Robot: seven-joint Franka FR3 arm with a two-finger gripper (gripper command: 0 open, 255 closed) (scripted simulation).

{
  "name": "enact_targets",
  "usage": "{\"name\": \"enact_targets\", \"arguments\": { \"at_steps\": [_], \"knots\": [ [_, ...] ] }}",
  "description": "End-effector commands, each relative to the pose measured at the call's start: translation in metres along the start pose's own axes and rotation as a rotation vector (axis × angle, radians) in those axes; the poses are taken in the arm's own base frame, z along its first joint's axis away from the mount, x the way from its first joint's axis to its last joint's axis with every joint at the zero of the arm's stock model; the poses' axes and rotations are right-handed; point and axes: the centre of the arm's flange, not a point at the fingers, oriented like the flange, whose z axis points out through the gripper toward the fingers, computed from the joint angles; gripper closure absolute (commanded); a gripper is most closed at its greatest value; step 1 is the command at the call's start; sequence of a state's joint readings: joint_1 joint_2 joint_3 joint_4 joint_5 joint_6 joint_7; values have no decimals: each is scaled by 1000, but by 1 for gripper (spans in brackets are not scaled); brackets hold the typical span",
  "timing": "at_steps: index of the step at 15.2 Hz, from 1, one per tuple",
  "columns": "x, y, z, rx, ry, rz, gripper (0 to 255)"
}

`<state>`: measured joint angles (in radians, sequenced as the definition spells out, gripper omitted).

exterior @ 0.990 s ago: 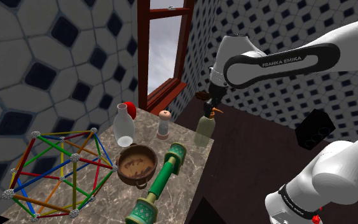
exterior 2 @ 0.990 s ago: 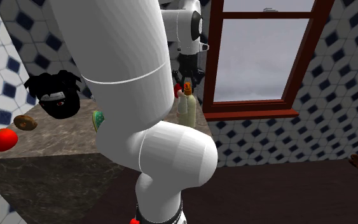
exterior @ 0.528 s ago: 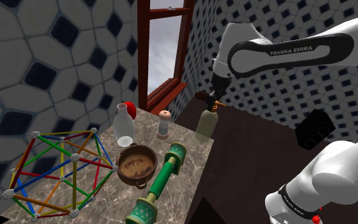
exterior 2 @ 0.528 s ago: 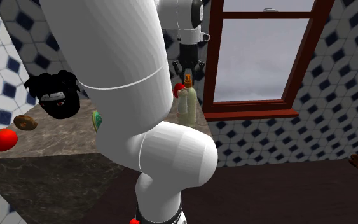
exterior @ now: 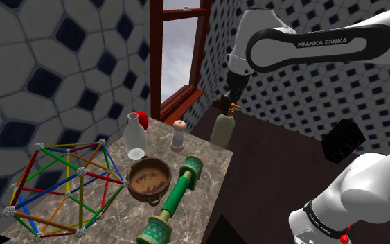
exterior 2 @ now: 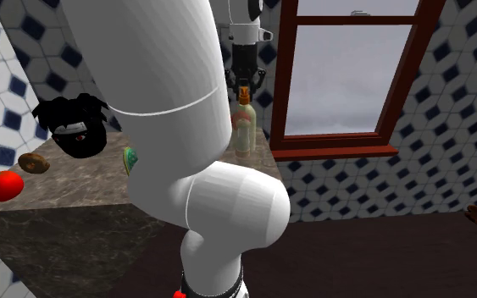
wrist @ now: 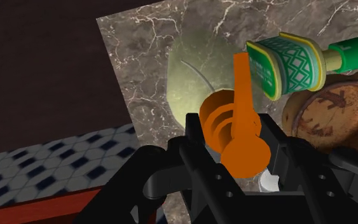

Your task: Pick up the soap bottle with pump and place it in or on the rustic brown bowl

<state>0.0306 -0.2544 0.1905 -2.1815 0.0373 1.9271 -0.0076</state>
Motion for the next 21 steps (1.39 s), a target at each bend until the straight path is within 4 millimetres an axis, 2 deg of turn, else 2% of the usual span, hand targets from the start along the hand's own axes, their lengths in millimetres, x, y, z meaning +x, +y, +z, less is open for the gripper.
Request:
{"name": "enact_targets", "arguments": {
  "at_steps": [1,21],
  "knots": [
    [10,-22,-7,0,0,1,255],
    [124,-250,-76,0,0,1,255]
  ]
}}
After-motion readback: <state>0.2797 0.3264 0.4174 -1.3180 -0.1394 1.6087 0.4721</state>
